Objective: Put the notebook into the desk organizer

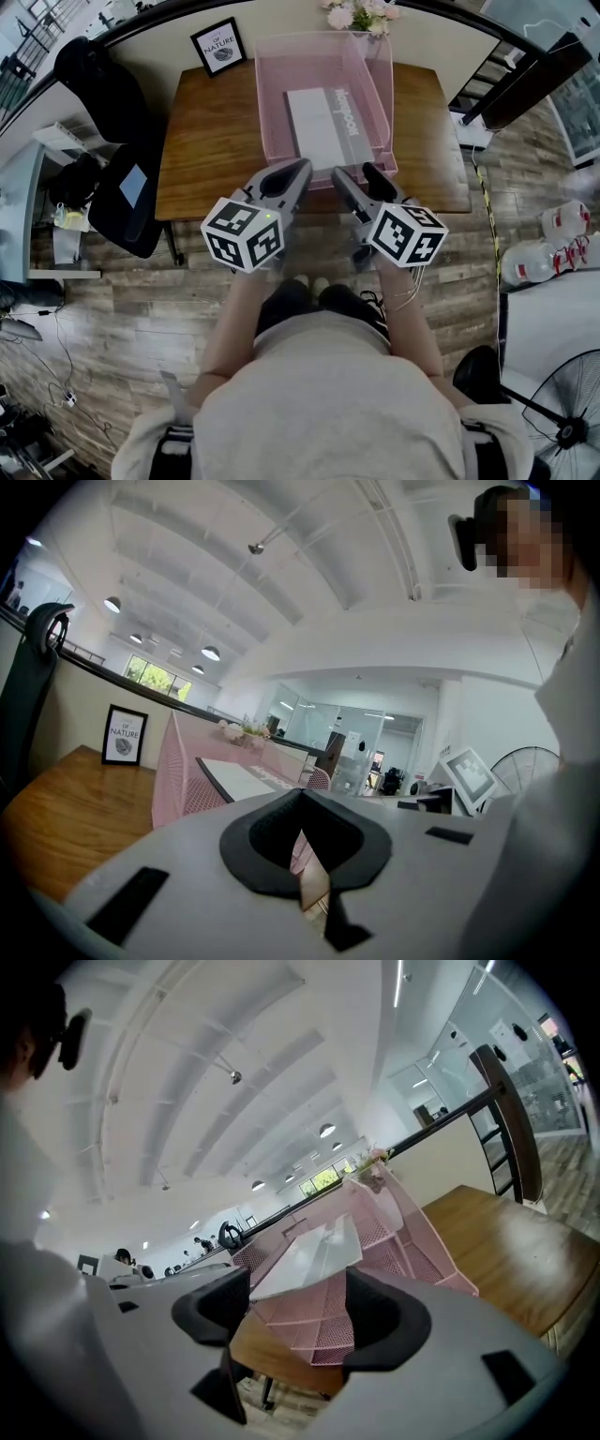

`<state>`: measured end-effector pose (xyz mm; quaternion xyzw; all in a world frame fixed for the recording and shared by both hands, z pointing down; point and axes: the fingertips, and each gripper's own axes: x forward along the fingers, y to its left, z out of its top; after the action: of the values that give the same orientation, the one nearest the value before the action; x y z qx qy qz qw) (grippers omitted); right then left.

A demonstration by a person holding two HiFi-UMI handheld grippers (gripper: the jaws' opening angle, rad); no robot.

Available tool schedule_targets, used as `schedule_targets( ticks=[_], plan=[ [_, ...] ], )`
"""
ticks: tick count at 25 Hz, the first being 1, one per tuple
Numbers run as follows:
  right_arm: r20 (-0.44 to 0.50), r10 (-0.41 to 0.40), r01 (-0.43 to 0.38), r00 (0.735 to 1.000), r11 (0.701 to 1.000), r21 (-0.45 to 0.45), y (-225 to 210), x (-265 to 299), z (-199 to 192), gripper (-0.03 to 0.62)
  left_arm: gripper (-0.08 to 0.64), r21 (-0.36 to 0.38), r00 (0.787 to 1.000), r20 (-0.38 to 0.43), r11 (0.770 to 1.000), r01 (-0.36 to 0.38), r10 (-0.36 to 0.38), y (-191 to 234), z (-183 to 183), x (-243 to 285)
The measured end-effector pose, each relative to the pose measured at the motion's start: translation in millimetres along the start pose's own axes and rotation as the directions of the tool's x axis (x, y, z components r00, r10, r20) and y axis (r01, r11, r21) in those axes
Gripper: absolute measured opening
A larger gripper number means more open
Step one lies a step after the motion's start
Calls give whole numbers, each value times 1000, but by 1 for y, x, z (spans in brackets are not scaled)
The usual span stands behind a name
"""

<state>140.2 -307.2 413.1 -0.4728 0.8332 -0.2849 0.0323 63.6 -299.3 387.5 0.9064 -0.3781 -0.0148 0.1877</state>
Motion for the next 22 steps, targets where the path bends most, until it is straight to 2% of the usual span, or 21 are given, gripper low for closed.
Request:
schedule_targets(
  ticks=[5, 9, 15, 19, 22],
  plan=[
    [50, -11, 14, 999, 998, -55, 2, -10, 17, 323, 13, 24, 1000, 5, 1000, 15, -15, -7, 6, 4],
    [109, 26, -16, 994, 996, -92, 15, -15, 36, 298, 13, 43, 999, 6, 998, 35, -36, -16, 9, 8],
    [145, 114, -90, 983, 983, -163, 36, -18, 49, 226, 14, 89, 998, 7, 994, 65, -65, -29, 17, 11],
    [176, 174, -137, 969, 969, -205, 45, -22, 54, 141, 14, 106, 996, 17, 991, 84, -86, -35, 20, 11],
    [195, 184, -141, 963, 966, -216, 48, -24, 57, 69, 14, 119, 995, 27, 989, 89, -93, -37, 24, 9]
  ],
)
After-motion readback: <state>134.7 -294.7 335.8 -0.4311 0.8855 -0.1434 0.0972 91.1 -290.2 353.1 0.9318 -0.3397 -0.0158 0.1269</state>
